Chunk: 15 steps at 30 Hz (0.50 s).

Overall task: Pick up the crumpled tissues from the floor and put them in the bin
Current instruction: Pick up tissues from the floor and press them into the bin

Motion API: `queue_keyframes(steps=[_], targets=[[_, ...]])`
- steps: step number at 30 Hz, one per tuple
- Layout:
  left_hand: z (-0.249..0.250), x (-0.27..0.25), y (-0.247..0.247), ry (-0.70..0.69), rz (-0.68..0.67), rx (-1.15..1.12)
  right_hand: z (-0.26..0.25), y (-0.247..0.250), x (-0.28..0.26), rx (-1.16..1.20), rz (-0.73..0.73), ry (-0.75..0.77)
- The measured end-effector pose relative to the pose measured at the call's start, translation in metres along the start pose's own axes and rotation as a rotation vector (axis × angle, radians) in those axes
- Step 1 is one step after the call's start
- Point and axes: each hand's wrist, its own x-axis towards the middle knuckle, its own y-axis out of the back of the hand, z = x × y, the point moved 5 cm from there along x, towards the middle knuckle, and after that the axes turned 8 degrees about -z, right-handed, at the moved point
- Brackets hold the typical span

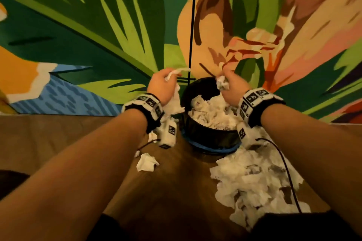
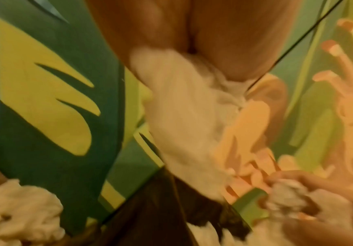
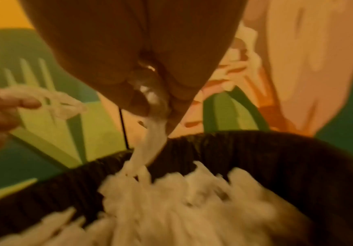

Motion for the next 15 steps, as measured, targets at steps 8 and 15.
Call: queue_keyframes(steps=[8,15], targets=[[0.02,-0.015,-0.102,0.014,-0.385,0.11,0.051,-0.02,-0.021,-0.402,-0.134,-0.054],[0.006,-0.024,-0.115,-0.024,-0.539,0.536,0.054,-0.031,-0.034,-0.384,-0.29,-0.117]])
